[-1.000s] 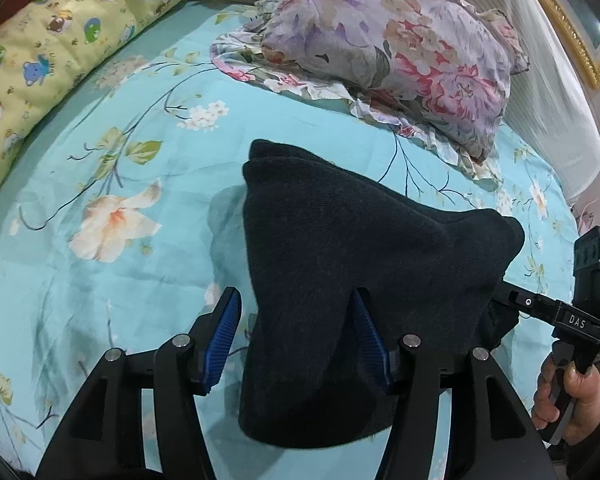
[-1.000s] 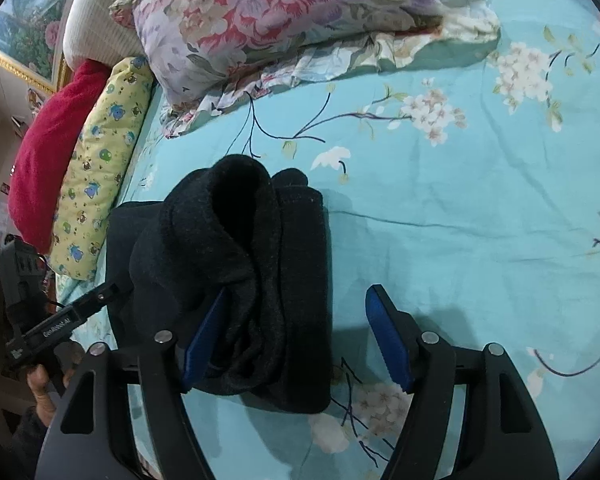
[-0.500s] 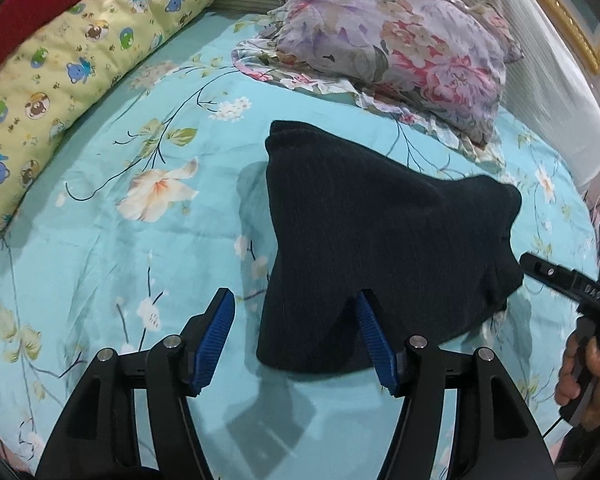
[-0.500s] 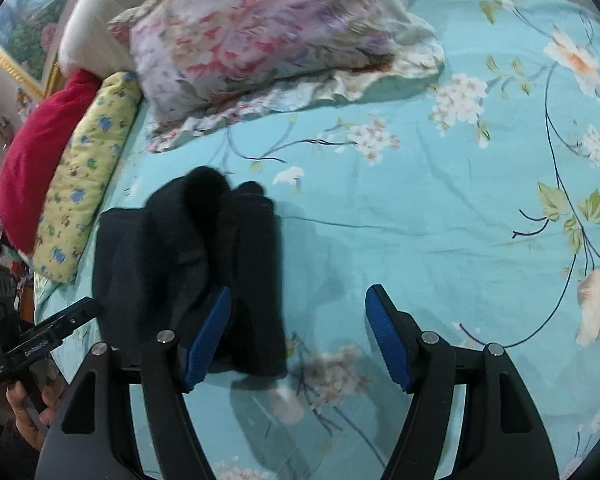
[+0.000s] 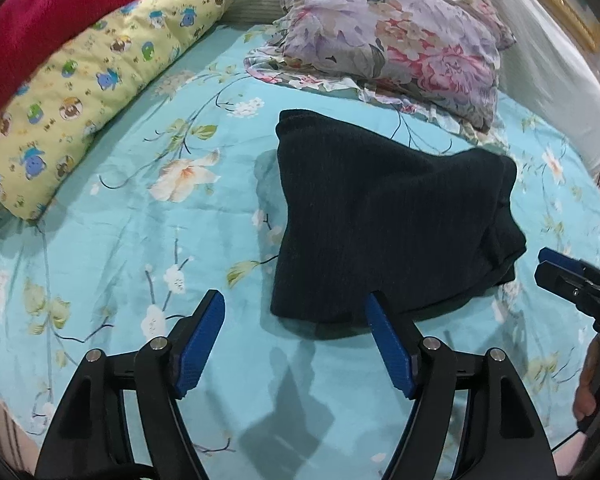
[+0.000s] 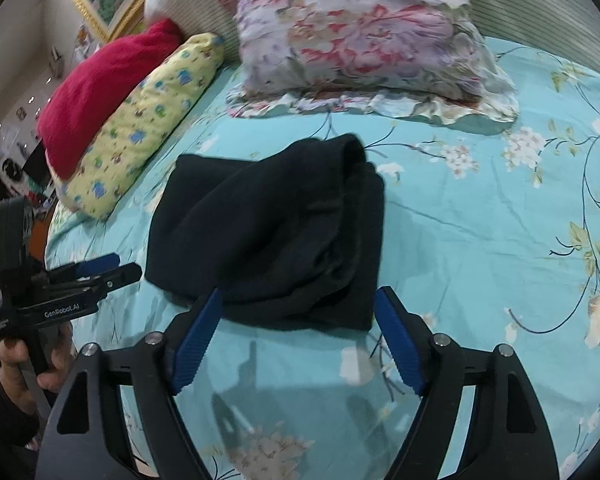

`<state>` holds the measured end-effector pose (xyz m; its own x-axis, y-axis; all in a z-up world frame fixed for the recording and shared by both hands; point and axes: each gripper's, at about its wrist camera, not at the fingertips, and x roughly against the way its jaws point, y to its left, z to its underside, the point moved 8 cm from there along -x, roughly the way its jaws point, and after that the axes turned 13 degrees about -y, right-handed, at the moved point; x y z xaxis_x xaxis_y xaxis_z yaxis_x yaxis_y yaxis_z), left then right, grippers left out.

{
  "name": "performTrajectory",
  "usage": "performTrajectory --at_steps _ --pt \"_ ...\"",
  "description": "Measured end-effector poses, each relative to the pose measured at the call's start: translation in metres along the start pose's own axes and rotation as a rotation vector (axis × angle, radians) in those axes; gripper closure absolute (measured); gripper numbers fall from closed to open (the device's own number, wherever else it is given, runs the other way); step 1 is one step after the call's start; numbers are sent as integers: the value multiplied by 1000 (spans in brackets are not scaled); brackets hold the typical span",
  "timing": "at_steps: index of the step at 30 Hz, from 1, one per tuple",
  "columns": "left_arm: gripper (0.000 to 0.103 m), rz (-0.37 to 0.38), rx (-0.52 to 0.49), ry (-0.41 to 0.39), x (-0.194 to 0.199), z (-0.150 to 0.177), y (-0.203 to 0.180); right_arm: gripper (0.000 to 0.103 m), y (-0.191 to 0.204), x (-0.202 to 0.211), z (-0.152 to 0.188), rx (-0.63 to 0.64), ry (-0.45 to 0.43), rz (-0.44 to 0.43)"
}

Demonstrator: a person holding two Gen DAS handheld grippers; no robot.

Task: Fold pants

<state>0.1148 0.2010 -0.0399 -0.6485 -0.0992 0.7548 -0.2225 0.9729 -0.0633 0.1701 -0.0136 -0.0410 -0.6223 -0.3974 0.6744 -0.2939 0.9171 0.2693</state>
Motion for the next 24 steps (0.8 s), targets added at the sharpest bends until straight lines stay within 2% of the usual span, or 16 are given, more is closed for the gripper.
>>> performTrajectory --at_steps 5,9,11,13,16,24 --pt "25 -30 -52 -26 11 4 -1 24 8 0 7 65 12 15" --pt "24 -46 -96 -36 15 9 -4 22 15 4 11 137 -15 11" --pt "24 -50 -116 -38 15 14 -6 20 21 6 13 188 -46 5" --pt "23 -52 -129 -41 15 17 -8 12 27 8 16 234 -66 -4" --pt "22 -49 -151 -36 13 25 -11 10 33 7 21 285 -70 0" --pt "20 -38 -183 -41 11 33 -15 10 31 -9 33 258 -13 14"
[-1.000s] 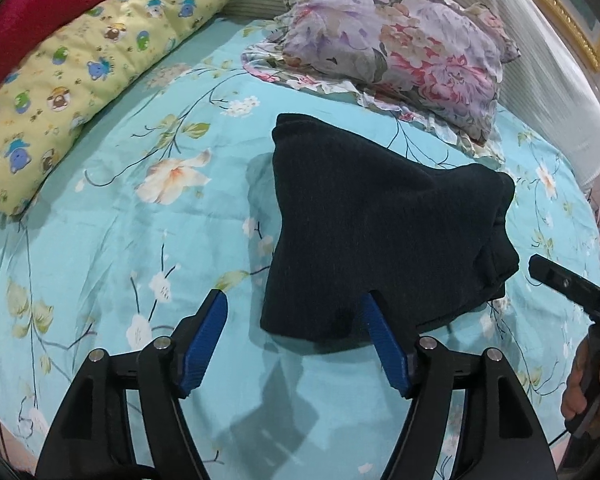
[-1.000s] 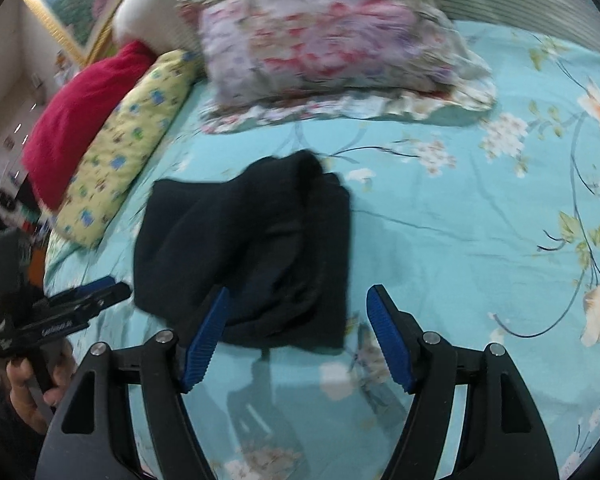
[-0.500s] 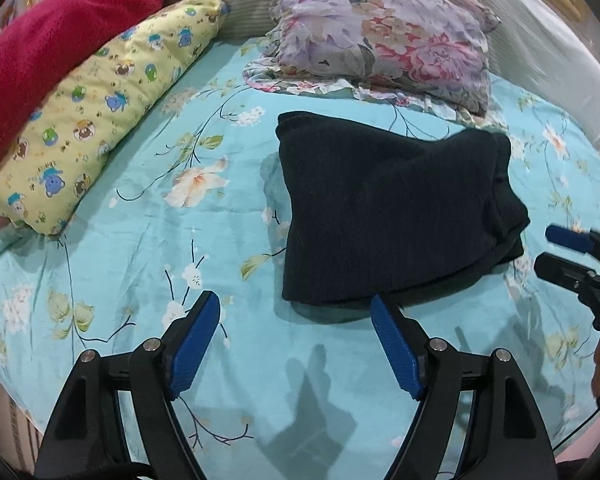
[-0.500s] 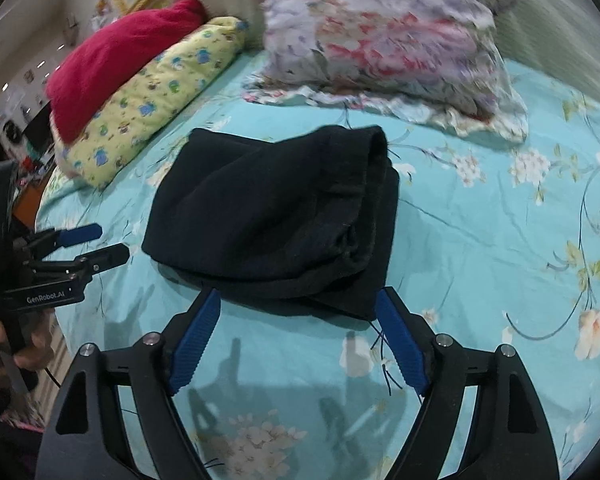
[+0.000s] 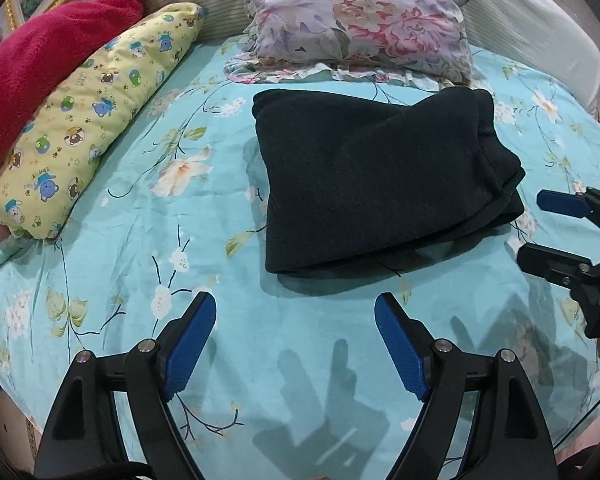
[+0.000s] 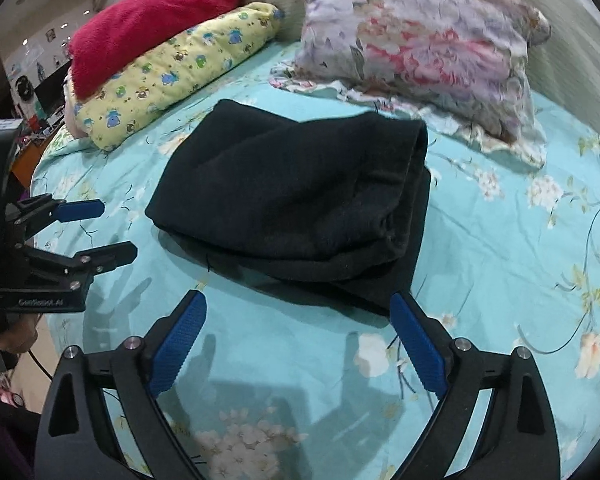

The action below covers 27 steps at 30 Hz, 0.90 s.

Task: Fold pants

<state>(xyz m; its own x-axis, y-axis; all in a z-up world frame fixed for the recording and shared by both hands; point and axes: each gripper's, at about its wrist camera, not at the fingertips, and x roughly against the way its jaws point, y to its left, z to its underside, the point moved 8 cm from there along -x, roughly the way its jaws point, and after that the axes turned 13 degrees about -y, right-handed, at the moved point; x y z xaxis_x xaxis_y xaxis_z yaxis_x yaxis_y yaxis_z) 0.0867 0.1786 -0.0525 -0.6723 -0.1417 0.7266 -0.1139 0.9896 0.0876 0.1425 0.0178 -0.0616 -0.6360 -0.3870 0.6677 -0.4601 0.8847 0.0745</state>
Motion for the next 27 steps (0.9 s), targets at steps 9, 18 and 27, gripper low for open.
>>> performTrajectory --at_steps 9,18,27 --pt "19 -1 4 -1 -4 -3 4 10 12 -9 3 67 3 -6" --pt "19 10 1 4 -7 -4 1 10 14 -15 5 76 14 -16" --pt "19 19 -2 14 -12 -4 -1 10 9 -17 6 79 18 -5"
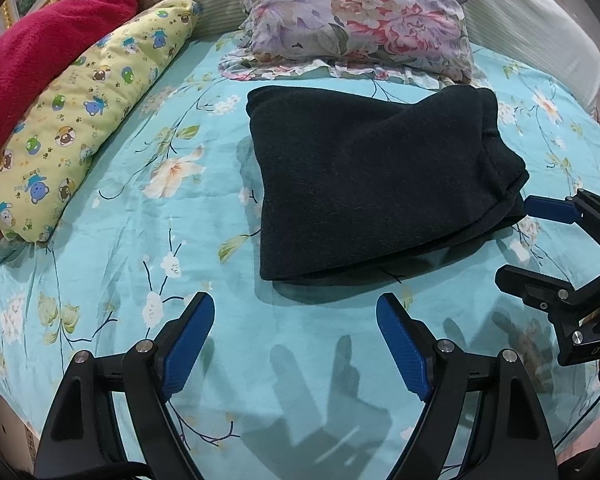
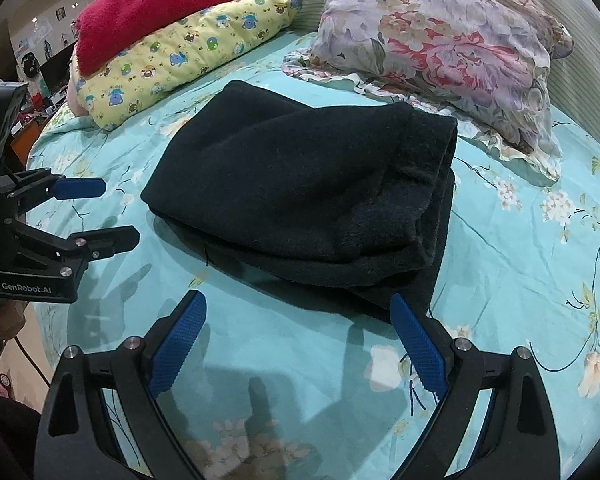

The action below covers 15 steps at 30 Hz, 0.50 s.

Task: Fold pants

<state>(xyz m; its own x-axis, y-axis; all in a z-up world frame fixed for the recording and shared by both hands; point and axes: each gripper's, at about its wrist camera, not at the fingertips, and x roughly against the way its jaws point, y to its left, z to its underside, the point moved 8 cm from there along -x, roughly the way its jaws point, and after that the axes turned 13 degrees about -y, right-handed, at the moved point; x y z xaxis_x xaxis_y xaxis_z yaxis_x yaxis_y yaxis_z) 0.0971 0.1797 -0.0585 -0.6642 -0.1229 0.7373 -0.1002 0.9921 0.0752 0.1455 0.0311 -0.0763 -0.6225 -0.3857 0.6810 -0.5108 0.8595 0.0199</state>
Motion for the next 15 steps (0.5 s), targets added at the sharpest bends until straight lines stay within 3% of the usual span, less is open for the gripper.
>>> performTrajectory --at_steps 15 --pt "19 8 4 6 -6 -2 -2 10 -10 -2 -1 -16 -5 31"
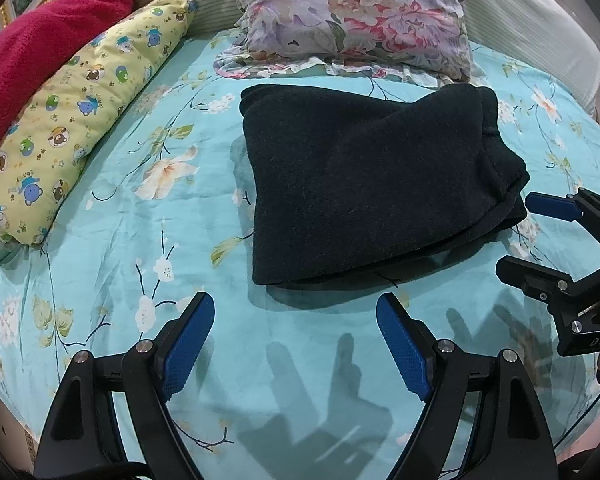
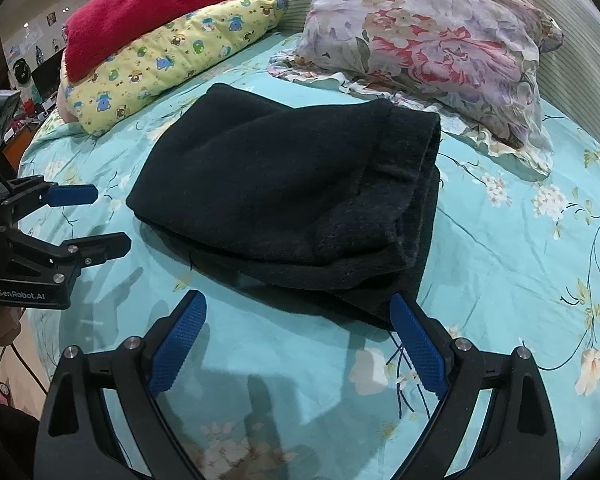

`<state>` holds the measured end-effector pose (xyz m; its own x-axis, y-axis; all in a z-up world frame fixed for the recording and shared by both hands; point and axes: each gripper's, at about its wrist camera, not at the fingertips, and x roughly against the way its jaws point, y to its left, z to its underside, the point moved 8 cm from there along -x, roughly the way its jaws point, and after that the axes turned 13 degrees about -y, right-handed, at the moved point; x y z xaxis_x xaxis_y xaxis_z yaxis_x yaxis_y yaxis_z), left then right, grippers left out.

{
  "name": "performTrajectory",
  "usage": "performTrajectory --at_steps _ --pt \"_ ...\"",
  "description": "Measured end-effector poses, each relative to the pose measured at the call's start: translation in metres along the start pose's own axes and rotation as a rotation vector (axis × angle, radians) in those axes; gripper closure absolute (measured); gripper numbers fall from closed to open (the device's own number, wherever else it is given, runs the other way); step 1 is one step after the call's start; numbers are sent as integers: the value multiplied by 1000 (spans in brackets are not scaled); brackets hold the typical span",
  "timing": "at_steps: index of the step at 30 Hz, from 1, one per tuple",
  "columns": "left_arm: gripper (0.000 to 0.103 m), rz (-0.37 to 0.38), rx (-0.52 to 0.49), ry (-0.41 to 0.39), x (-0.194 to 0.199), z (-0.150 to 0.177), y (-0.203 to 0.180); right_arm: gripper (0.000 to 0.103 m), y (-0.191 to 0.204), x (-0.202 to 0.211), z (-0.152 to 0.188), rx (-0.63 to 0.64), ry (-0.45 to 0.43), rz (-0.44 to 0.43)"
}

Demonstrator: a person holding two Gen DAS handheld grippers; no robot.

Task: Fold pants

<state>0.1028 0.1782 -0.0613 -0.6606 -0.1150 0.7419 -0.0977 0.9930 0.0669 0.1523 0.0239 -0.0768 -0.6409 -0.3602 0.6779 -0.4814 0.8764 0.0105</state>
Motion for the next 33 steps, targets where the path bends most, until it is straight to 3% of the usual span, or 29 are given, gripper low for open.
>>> performTrajectory --at_steps 33 --pt "19 10 26 -77 5 -37 1 10 -14 16 -27 -42 -78 28"
